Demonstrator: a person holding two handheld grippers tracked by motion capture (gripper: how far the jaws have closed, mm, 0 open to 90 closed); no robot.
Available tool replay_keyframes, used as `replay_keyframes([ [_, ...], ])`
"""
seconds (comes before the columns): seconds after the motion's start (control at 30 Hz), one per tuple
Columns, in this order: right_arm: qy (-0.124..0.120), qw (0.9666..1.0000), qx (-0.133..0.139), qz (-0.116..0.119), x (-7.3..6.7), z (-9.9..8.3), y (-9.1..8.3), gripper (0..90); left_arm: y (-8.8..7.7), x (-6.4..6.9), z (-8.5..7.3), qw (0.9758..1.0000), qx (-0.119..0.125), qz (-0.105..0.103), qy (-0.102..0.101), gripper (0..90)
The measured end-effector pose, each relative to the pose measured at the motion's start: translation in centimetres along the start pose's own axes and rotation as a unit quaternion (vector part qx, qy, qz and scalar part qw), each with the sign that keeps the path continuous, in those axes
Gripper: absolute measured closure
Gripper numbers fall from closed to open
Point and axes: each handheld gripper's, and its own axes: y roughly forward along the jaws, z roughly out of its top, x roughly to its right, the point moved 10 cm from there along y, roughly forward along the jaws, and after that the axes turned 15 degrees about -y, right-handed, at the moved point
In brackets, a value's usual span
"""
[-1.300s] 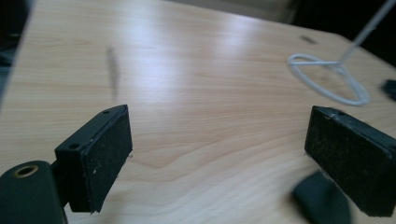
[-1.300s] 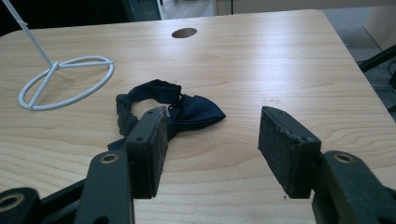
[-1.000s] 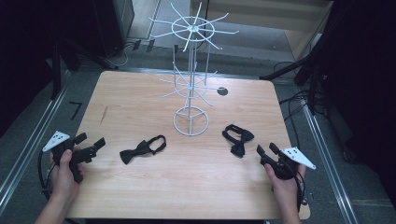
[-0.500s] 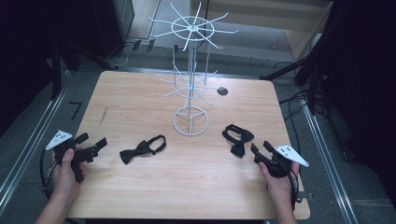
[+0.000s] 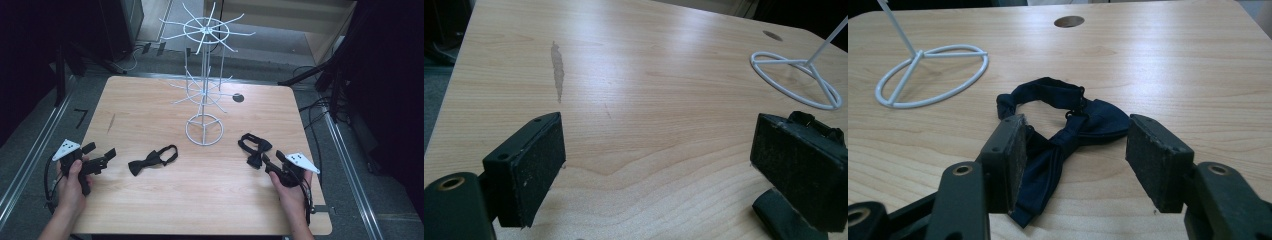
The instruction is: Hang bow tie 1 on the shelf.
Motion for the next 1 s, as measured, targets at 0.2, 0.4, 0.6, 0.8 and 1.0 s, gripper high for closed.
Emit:
replay_keyframes([
  [0.2,0.003,1.0,-0.005,-0.005,0.1,-0.2,0.6,42.8,0.1,0.1,-0.1,1.0,-0.001,0.003,0.007,8.1],
  [0.4,0.01,0.9998,-0.002,-0.015,0.5,-0.1,1.2,42.8,0.1,0.1,-0.1,0.9999,-0.003,0.004,0.009,8.1],
  [0.6,0.024,0.9993,-0.009,-0.028,1.3,0.2,2.1,43.0,0.2,0.2,-0.2,0.9999,-0.004,0.003,0.011,8.1],
  [0.8,0.042,0.9985,-0.01,-0.034,1.4,0.4,3.2,43.1,0.2,0.2,-0.2,0.9999,-0.003,0.003,0.011,8.1],
  [1.0,0.036,0.9983,-0.025,-0.038,1.1,0.8,4.5,43.7,0.2,0.2,-0.2,0.9999,-0.005,0.004,0.015,8.1],
])
